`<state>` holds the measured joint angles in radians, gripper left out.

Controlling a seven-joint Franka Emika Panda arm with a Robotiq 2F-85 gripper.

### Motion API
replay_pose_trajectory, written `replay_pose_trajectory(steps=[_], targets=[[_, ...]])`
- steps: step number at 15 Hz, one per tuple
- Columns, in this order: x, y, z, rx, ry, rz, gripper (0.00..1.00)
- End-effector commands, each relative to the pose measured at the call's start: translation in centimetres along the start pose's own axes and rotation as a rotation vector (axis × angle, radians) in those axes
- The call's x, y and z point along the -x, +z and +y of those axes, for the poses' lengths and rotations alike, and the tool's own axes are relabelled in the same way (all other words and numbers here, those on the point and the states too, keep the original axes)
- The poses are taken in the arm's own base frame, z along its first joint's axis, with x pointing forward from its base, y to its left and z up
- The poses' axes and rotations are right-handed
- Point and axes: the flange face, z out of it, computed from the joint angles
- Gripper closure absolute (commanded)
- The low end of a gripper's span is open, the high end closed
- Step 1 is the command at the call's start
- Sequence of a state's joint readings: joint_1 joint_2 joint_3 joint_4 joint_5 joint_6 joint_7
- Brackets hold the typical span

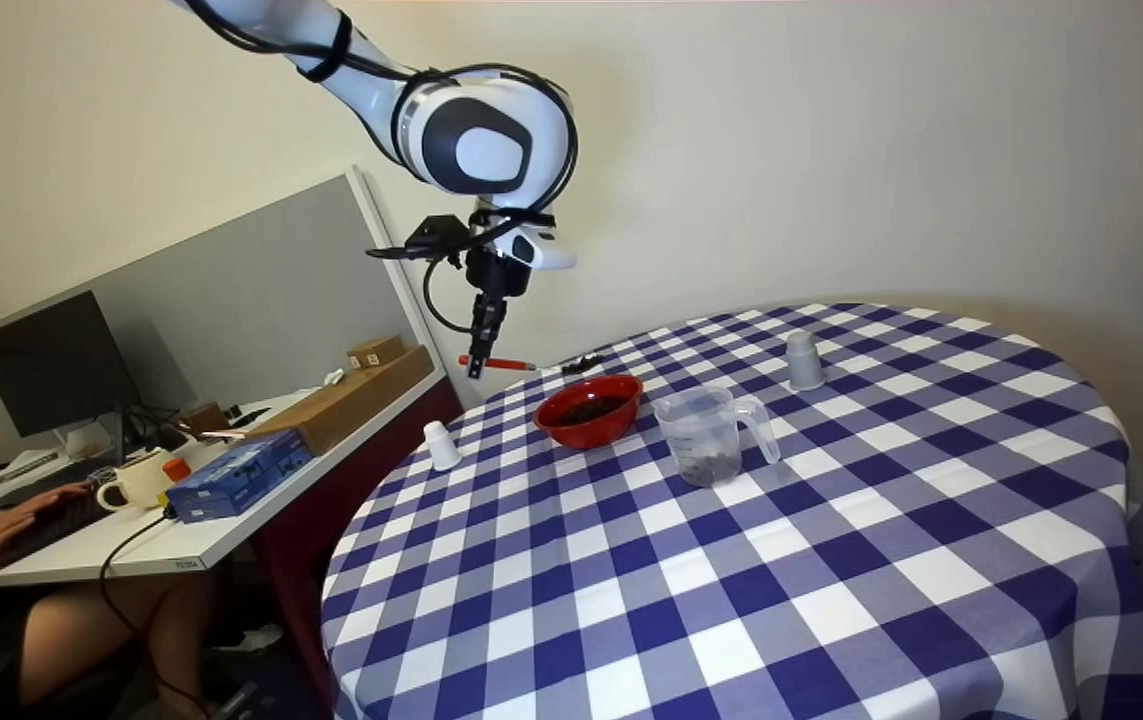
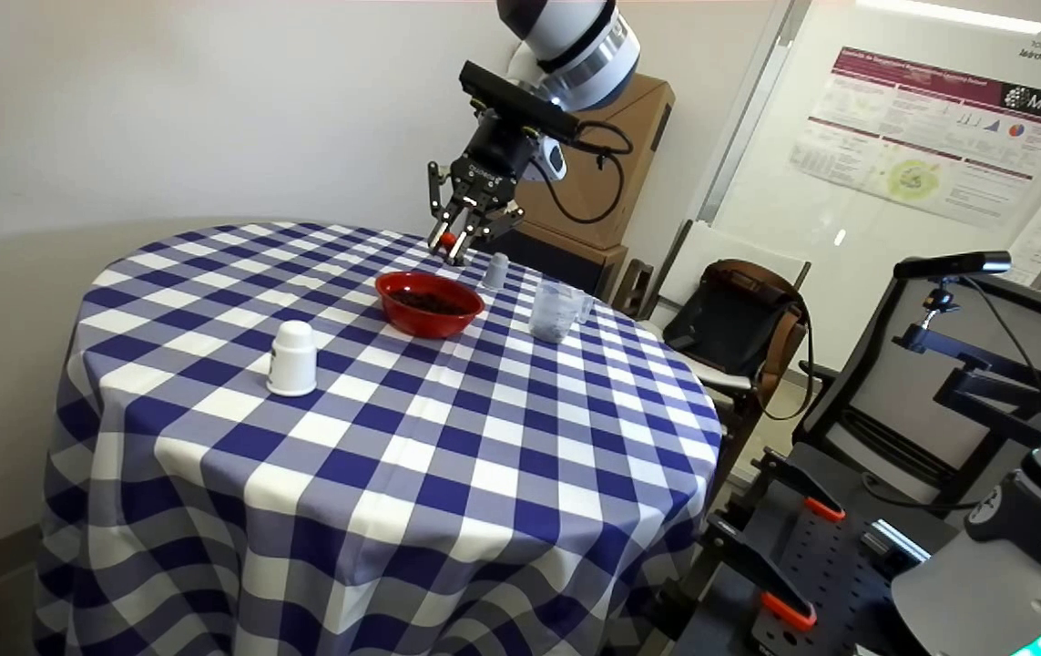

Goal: Use the spoon to place some of the contents in the red bowl into the jug, pour the contents in the jug into the red bowl

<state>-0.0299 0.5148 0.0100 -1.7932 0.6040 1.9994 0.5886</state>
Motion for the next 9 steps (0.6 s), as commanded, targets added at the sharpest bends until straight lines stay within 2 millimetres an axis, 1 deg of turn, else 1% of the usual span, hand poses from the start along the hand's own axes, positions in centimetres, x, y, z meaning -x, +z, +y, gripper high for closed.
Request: replay_pose_trajectory(steps=[1,9], targets=[[-0.2,-1.4,1.6,-0.050,0.013,0.012,0.91],[-2.0,-4.4,4.1,-0.108,0.077,0.058,0.91]])
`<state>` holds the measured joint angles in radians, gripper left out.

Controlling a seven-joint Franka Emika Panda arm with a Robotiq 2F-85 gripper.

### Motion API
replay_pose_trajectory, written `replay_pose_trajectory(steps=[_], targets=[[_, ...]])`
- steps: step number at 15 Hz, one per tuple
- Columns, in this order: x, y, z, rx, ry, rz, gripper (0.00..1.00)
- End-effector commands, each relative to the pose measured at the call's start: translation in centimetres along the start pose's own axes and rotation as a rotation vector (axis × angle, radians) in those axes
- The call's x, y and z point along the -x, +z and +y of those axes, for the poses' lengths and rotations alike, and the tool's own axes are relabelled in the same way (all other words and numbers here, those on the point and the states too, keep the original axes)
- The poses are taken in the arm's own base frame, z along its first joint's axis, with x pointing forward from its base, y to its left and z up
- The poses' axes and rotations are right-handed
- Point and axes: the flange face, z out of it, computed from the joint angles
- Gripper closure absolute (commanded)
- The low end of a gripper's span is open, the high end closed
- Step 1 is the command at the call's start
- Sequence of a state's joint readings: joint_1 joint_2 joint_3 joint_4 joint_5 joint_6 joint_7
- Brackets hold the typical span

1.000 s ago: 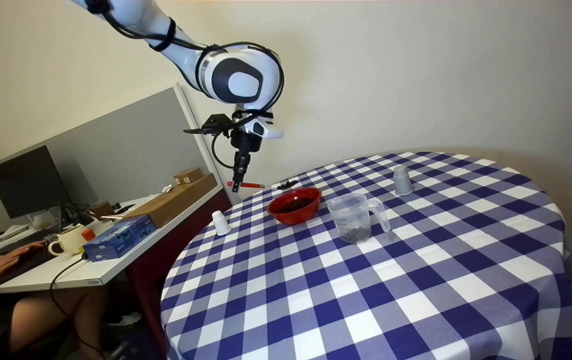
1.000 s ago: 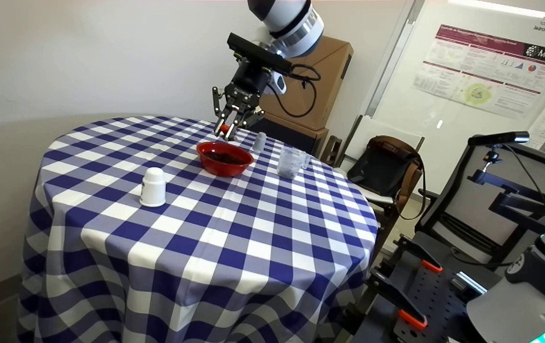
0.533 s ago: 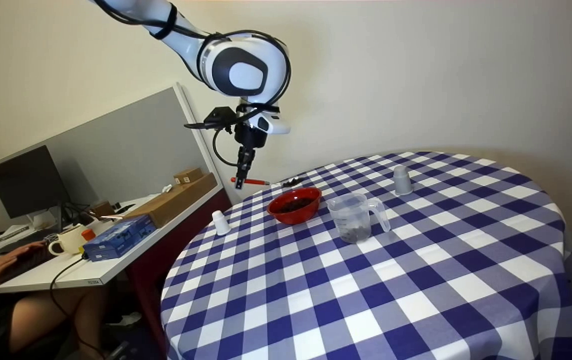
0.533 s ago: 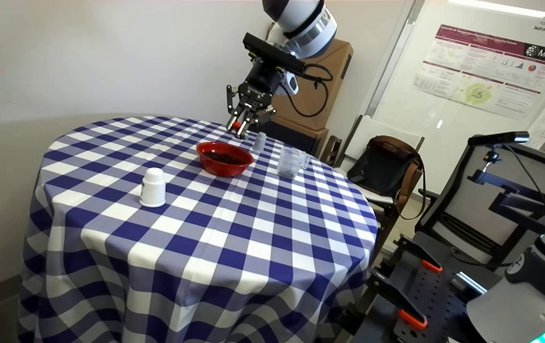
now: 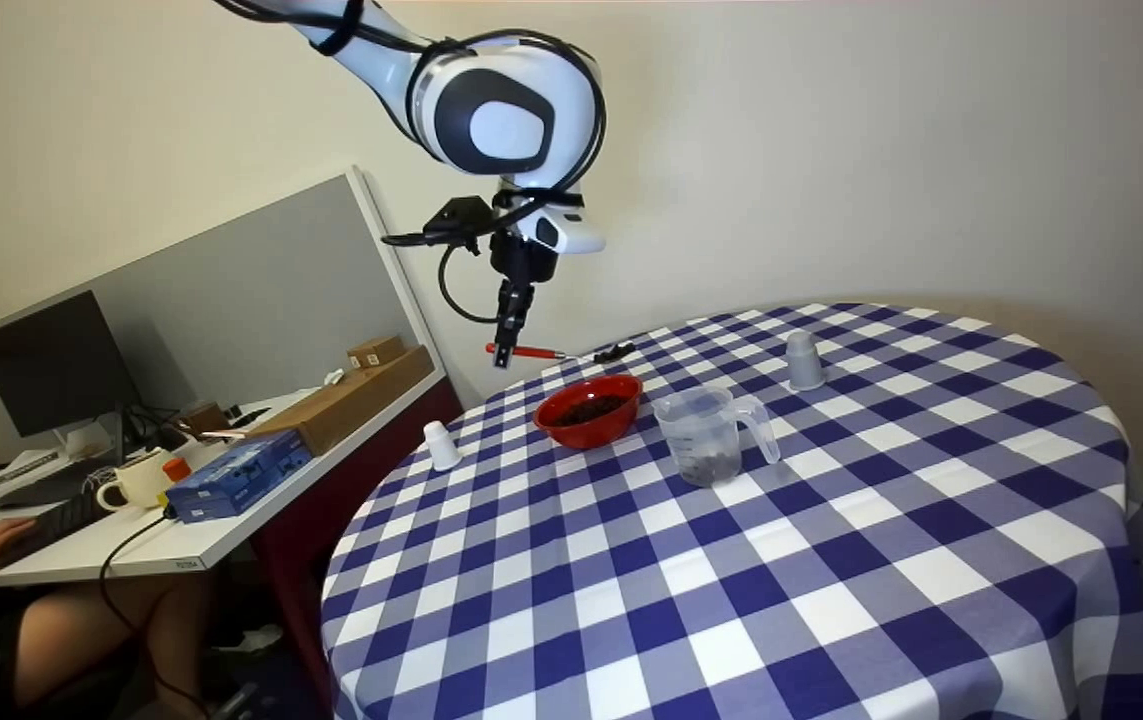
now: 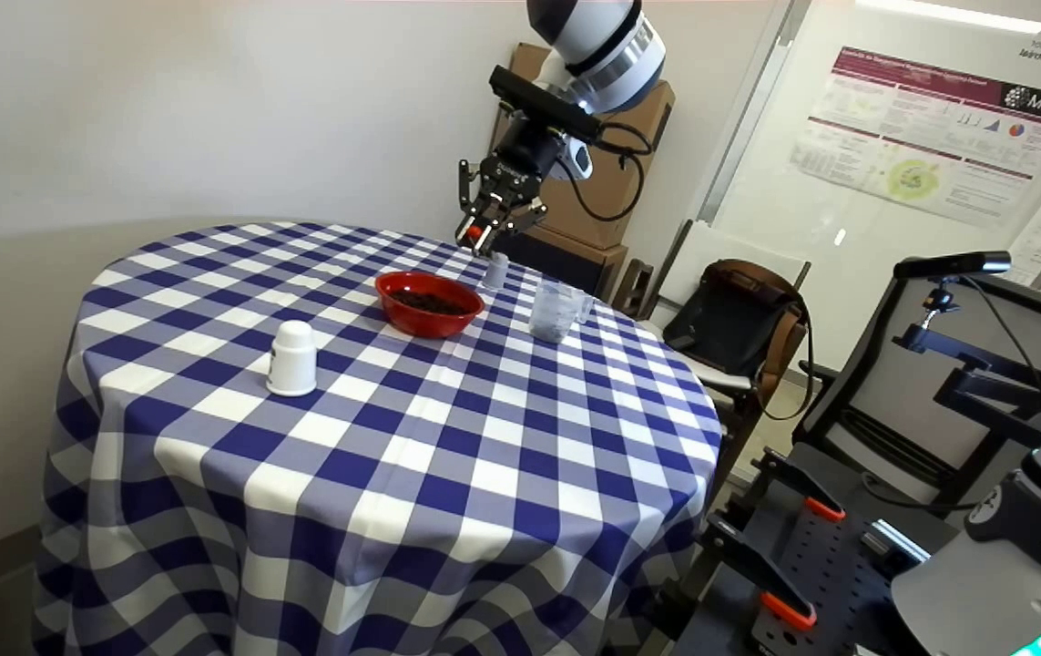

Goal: Use the spoon to place some of the contents in the red bowl into the jug, pour the contents in the jug into the red bowl

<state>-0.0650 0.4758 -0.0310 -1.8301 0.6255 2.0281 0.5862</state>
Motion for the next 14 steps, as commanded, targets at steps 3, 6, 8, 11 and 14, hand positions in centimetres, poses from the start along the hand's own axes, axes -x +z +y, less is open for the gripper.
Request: replay_pose_trajectory(steps=[3,6,8,11,14], targets=[[-0.6,-2.0,2.3,-0.062,0.036,0.033,0.91],[-1.1,-2.6,3.4,-0.077,0.058,0.045,0.91],[-1.3,-3.1,4.1,-0.088,0.073,0.052,0.91],[-1.7,-3.9,5.4,-0.110,0.102,0.060,0.91],[-2.0,-4.7,6.7,-0.132,0.127,0.068,0.91]])
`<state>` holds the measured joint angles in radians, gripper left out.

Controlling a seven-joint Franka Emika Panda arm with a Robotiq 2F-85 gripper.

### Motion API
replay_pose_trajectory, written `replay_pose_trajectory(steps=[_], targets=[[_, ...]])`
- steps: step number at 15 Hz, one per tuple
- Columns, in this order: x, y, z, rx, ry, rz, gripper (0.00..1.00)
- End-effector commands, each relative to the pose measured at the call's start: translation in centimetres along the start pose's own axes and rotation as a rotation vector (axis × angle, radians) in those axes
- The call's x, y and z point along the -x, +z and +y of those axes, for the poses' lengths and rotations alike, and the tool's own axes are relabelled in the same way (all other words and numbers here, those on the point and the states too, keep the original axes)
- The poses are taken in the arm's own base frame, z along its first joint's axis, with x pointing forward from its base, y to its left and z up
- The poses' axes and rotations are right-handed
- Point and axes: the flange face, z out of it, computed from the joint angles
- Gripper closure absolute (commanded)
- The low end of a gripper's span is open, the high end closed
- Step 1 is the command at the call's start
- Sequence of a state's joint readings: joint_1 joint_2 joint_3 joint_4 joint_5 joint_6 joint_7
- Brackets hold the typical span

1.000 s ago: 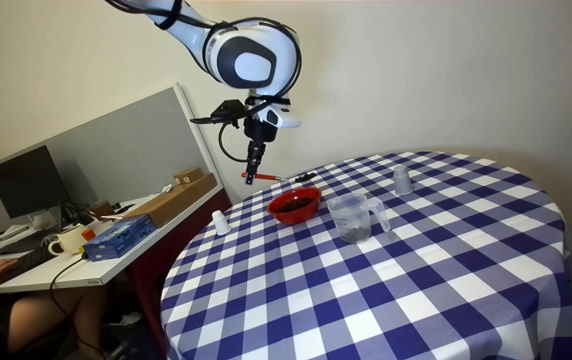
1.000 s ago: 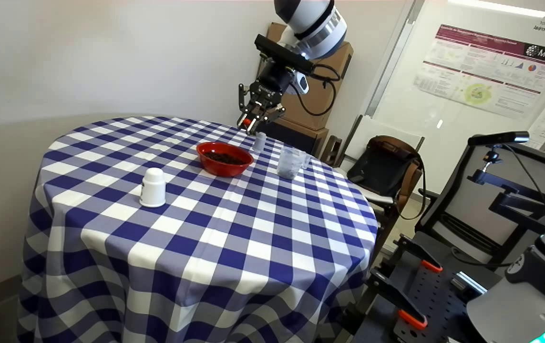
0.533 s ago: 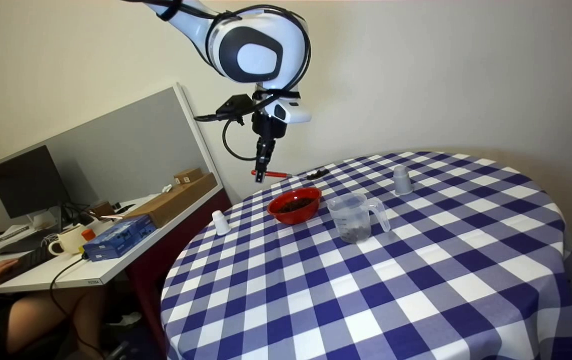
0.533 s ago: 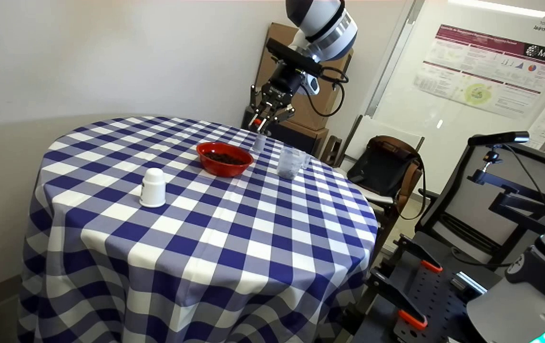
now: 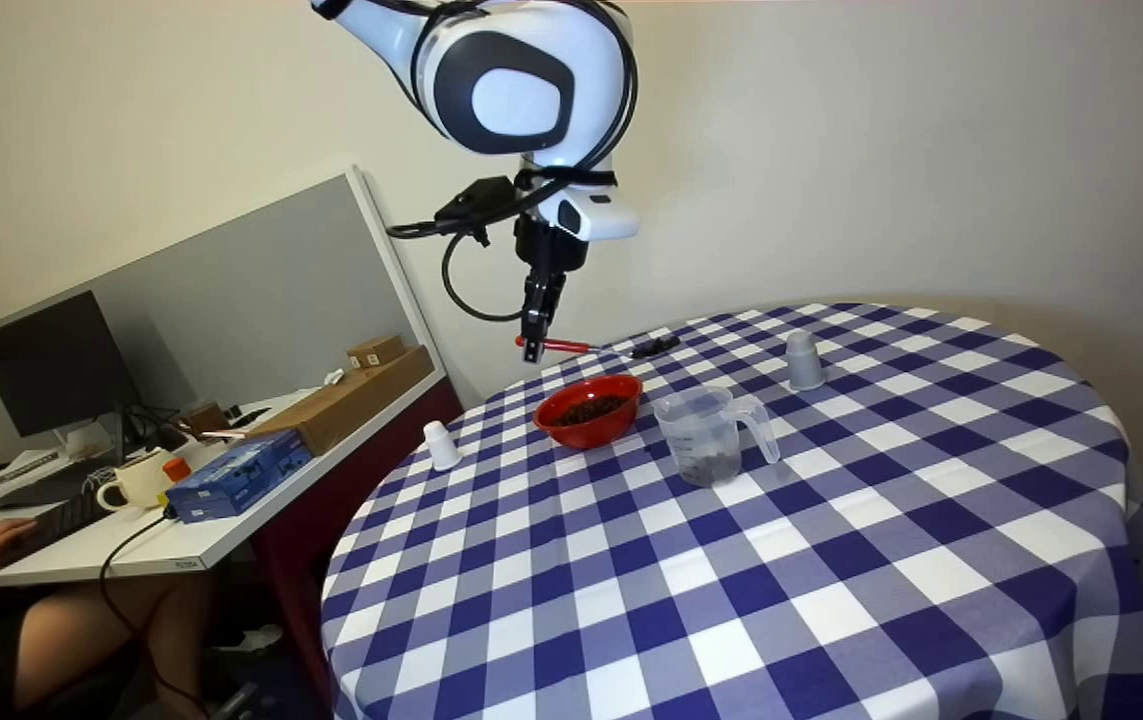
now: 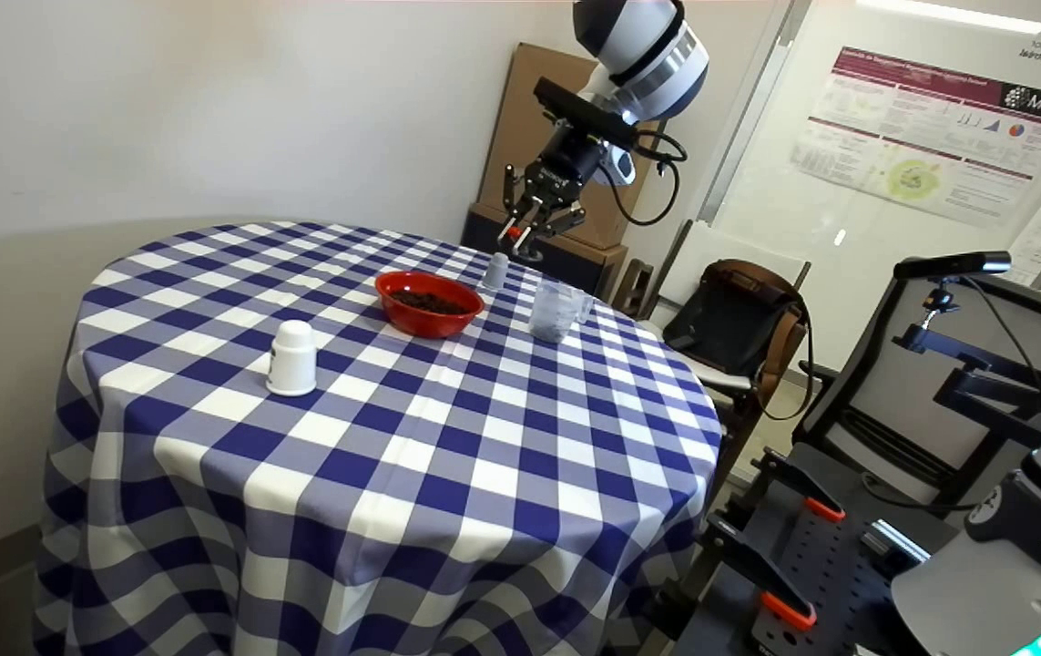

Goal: Use the spoon to place some of the contents in the red bowl into the jug, pour the contents in the jug into the red bowl

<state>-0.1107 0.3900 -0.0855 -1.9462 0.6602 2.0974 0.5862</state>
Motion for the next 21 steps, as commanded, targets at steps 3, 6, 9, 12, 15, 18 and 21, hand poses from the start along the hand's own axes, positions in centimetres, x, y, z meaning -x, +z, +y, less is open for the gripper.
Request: replay_pose_trajectory(steps=[3,6,9,12,15,18,21], targets=[[-0.2,-2.0,2.9,-0.065,0.039,0.017,0.91],[-0.4,-2.2,4.0,-0.068,0.058,0.019,0.91],[-0.3,-1.7,4.8,-0.054,0.068,0.017,0.91],[-0.3,-1.3,5.2,-0.045,0.075,0.014,0.91],[-0.7,-1.2,5.0,-0.039,0.088,0.021,0.91],[-0.9,-1.1,4.8,-0.026,0.093,0.027,0.91],[-0.7,-1.1,4.5,-0.019,0.086,0.033,0.91]])
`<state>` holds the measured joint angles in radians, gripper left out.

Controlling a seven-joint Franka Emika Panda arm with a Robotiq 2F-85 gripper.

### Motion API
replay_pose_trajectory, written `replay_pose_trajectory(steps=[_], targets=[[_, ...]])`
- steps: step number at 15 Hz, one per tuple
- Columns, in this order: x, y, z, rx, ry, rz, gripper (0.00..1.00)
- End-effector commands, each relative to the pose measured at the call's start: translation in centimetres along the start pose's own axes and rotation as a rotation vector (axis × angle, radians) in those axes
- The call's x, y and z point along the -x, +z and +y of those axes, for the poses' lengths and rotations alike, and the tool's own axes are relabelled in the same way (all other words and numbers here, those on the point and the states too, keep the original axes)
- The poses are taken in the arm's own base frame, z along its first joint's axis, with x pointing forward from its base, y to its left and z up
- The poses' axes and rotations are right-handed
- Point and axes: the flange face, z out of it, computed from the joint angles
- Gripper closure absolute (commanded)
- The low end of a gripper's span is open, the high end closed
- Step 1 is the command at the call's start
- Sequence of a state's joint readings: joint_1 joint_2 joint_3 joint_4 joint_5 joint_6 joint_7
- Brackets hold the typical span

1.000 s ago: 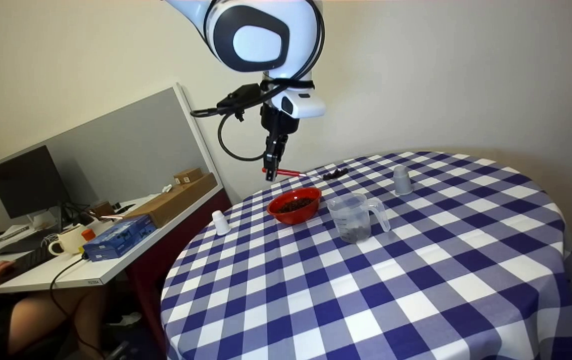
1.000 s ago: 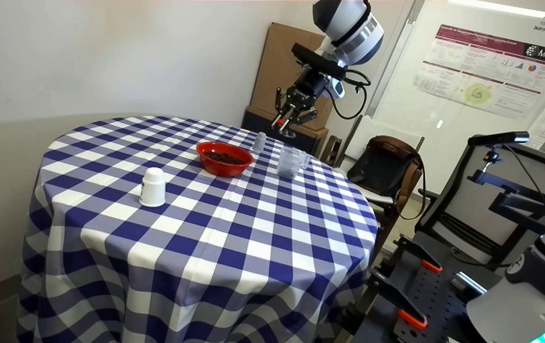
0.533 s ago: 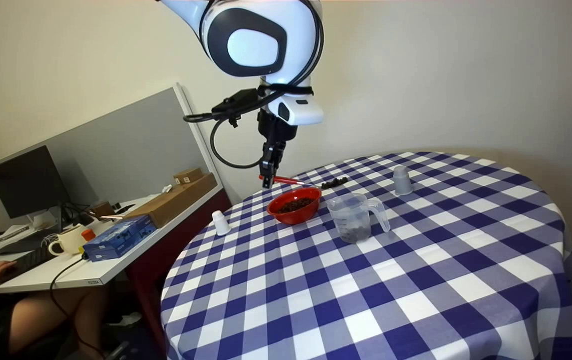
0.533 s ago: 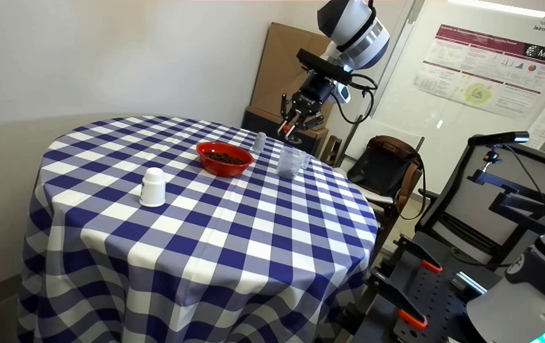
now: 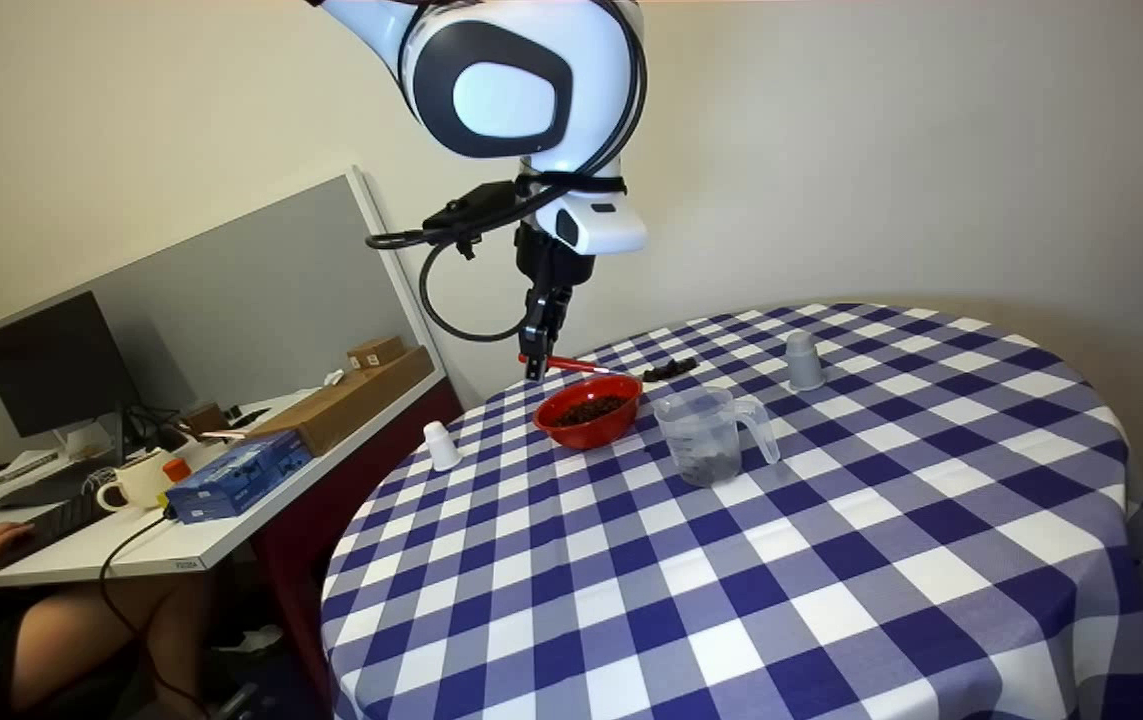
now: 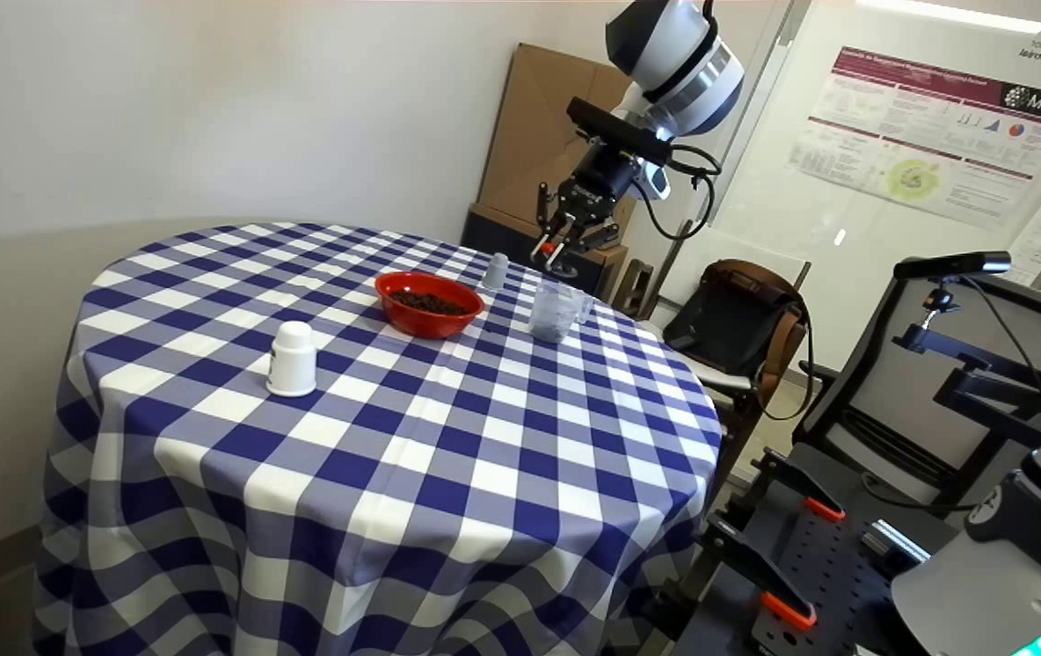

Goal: Use the spoon to place some of the contents in the red bowl into the jug, pour the contents in the jug into the red bowl

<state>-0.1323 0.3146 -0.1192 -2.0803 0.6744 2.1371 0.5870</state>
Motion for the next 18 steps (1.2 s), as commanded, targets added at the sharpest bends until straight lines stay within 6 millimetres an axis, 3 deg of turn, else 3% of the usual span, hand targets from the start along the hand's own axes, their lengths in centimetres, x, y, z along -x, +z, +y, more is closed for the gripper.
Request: replay_pose_trajectory(steps=[1,18], targets=[[0.4,-0.3,-0.3,-0.003,-0.003,0.021,0.91],[-1.1,1.0,-1.0,0.124,0.037,0.082,0.91]])
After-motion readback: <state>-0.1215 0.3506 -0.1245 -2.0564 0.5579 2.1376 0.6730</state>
